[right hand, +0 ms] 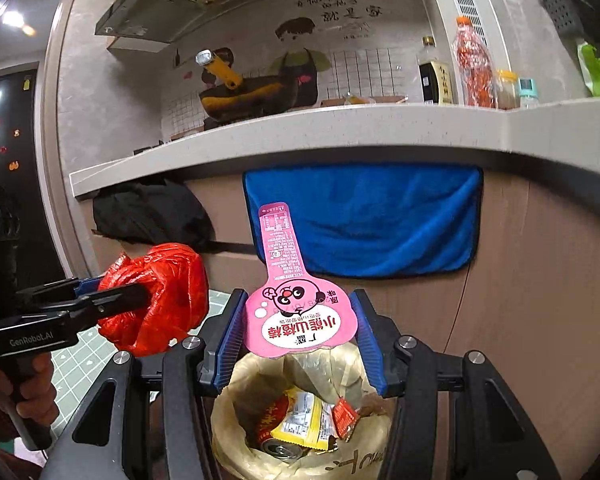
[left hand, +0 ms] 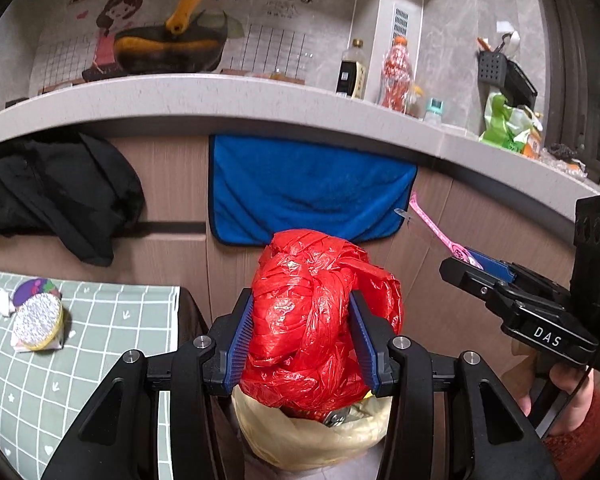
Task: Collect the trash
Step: 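Carry the red bag and pink packet up over the bin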
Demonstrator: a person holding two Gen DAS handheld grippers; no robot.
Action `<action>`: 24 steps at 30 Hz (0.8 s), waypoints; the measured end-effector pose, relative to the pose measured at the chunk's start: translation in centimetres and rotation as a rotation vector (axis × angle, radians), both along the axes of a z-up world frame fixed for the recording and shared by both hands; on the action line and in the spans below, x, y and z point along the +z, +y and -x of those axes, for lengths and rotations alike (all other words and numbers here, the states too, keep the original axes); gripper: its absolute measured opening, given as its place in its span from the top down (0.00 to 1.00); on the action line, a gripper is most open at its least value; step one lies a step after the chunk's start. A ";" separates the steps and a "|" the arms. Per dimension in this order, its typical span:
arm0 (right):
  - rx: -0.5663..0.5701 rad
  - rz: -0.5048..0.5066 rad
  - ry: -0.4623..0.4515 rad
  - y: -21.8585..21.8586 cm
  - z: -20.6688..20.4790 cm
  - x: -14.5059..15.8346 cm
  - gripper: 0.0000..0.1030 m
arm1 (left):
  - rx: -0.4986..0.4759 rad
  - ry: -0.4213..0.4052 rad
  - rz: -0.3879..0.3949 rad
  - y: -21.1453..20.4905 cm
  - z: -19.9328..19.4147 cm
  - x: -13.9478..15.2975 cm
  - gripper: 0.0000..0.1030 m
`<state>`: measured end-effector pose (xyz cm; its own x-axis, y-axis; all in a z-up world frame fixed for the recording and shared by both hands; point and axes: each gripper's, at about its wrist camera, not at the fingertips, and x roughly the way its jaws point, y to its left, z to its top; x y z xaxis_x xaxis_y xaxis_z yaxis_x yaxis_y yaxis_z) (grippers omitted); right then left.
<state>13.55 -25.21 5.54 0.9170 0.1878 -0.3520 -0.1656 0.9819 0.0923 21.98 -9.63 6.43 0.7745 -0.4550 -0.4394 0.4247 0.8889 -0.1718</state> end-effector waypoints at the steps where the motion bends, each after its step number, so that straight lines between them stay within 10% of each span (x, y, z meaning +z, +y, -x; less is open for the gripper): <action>1: 0.000 -0.002 0.009 -0.1 -0.2 -0.3 0.53 | -0.001 0.005 -0.004 -0.1 -0.2 -0.3 0.55; 24: 0.013 -0.036 0.185 -0.8 -4.4 -7.0 0.53 | -0.004 0.167 -0.063 -1.8 -4.0 -7.0 0.55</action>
<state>17.96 -25.97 -1.47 0.8345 0.2150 -0.5073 -0.1556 0.9752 0.1573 26.01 -11.47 -0.58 0.6865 -0.4251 -0.5899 0.3980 0.8987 -0.1844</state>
